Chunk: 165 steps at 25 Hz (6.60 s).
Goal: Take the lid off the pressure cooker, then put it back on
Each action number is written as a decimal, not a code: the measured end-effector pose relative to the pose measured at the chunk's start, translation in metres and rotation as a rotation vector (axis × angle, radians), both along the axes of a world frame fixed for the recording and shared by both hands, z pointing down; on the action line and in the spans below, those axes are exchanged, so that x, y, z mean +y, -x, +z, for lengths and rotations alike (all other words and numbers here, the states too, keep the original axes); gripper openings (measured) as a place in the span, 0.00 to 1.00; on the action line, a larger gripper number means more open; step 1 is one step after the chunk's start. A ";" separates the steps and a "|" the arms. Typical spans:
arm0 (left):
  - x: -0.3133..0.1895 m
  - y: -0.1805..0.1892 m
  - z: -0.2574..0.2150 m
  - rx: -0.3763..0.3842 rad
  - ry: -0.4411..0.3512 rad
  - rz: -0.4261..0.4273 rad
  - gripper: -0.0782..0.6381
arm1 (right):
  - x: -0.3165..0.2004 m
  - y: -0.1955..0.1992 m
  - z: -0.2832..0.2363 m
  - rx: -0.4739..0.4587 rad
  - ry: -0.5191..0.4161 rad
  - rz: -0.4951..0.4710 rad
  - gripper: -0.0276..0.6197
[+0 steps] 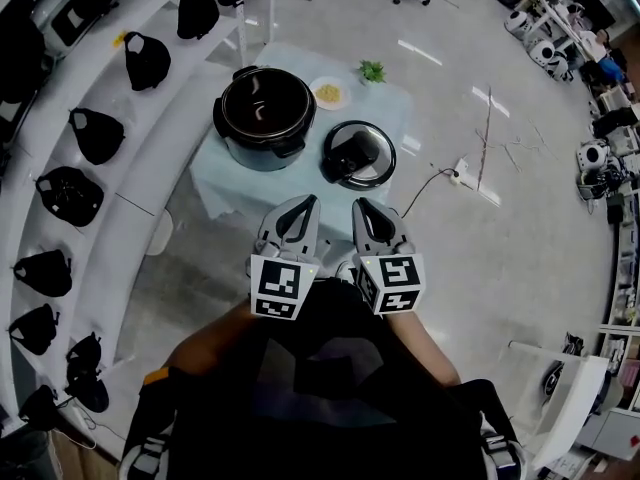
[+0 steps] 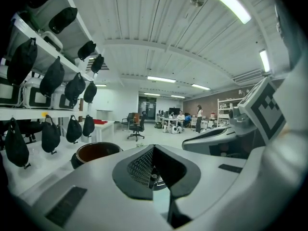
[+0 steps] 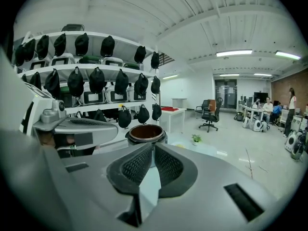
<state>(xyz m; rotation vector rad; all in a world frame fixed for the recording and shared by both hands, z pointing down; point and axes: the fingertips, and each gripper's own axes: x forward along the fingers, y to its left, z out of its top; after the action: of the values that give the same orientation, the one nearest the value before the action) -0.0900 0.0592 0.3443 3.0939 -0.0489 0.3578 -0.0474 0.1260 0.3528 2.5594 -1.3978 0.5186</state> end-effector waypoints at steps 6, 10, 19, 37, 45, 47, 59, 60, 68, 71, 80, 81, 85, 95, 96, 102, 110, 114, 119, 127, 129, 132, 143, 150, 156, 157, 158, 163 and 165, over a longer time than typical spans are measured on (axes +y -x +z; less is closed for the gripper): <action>0.014 -0.013 0.004 -0.017 -0.006 -0.008 0.12 | 0.012 -0.010 0.006 -0.011 -0.001 -0.017 0.10; 0.021 -0.020 0.007 -0.033 -0.007 -0.012 0.12 | 0.018 -0.017 0.007 -0.025 -0.005 -0.021 0.10; 0.028 -0.026 0.011 -0.054 -0.016 -0.029 0.12 | 0.020 -0.026 0.014 -0.052 -0.015 -0.038 0.10; 0.031 -0.031 0.013 -0.067 -0.027 -0.043 0.12 | 0.022 -0.032 0.018 -0.066 -0.018 -0.049 0.10; 0.032 -0.031 0.011 -0.063 -0.031 -0.048 0.12 | 0.024 -0.032 0.018 -0.067 -0.018 -0.054 0.10; 0.033 -0.030 0.012 -0.064 -0.030 -0.049 0.12 | 0.026 -0.031 0.019 -0.069 -0.017 -0.054 0.10; 0.041 -0.036 0.011 -0.071 -0.039 -0.059 0.12 | 0.036 -0.039 0.023 -0.073 -0.011 -0.058 0.10; 0.042 -0.038 0.011 -0.072 -0.039 -0.063 0.12 | 0.037 -0.040 0.022 -0.073 -0.013 -0.063 0.10; 0.056 -0.059 0.012 -0.083 -0.044 -0.116 0.12 | 0.046 -0.063 0.023 -0.075 -0.015 -0.121 0.10; 0.064 -0.070 0.013 -0.091 -0.049 -0.141 0.12 | 0.053 -0.077 0.025 -0.078 -0.014 -0.145 0.10; 0.098 -0.099 0.020 -0.119 -0.052 -0.226 0.12 | 0.079 -0.111 0.032 -0.075 -0.006 -0.233 0.10; 0.101 -0.100 0.021 -0.123 -0.051 -0.236 0.12 | 0.081 -0.113 0.032 -0.076 -0.005 -0.242 0.10; 0.107 -0.099 0.028 -0.144 -0.044 -0.272 0.12 | 0.085 -0.118 0.038 -0.083 0.002 -0.271 0.10; 0.079 -0.103 0.045 -0.173 0.000 -0.279 0.12 | 0.061 -0.126 0.055 -0.102 0.052 -0.256 0.10; 0.075 -0.106 0.045 -0.168 0.004 -0.270 0.12 | 0.057 -0.128 0.054 -0.100 0.056 -0.248 0.10; 0.042 -0.124 0.046 -0.156 0.050 -0.219 0.12 | 0.027 -0.152 0.059 -0.090 0.091 -0.189 0.10; -0.008 -0.143 0.056 -0.150 0.103 -0.158 0.12 | -0.014 -0.179 0.076 -0.076 0.160 -0.117 0.18; -0.021 -0.152 0.071 -0.181 0.119 -0.141 0.12 | -0.028 -0.190 0.088 -0.072 0.185 -0.109 0.22; -0.023 -0.165 0.094 -0.241 0.124 -0.143 0.12 | -0.032 -0.212 0.114 -0.100 0.219 -0.124 0.29; -0.033 -0.191 0.132 -0.326 0.114 -0.271 0.12 | -0.044 -0.250 0.167 -0.138 0.264 -0.217 0.39; -0.031 -0.196 0.145 -0.345 0.129 -0.291 0.12 | -0.049 -0.256 0.182 -0.153 0.270 -0.239 0.42; -0.030 -0.196 0.165 -0.375 0.158 -0.325 0.12 | -0.057 -0.256 0.205 -0.161 0.289 -0.276 0.45; -0.054 -0.195 0.207 -0.438 0.177 -0.409 0.12 | -0.074 -0.265 0.261 -0.154 0.320 -0.331 0.51; -0.052 -0.196 0.219 -0.463 0.196 -0.414 0.12 | -0.082 -0.266 0.282 -0.176 0.347 -0.331 0.51; -0.054 -0.200 0.222 -0.469 0.199 -0.405 0.12 | -0.084 -0.268 0.285 -0.170 0.335 -0.318 0.52; -0.054 -0.200 0.223 -0.469 0.199 -0.404 0.12 | -0.084 -0.269 0.285 -0.171 0.329 -0.312 0.52; -0.055 -0.200 0.223 -0.469 0.199 -0.404 0.12 | -0.084 -0.269 0.285 -0.173 0.324 -0.306 0.52; -0.056 -0.201 0.219 -0.459 0.192 -0.405 0.12 | -0.084 -0.271 0.285 -0.209 0.321 -0.272 0.51; -0.055 -0.201 0.214 -0.452 0.190 -0.403 0.12 | -0.081 -0.272 0.285 -0.199 0.332 -0.289 0.50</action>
<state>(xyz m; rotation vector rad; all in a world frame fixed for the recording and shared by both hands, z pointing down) 0.1108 0.0046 0.5583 2.6630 -0.5950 0.9572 0.2246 0.0449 0.6382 2.0504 -1.5589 0.8867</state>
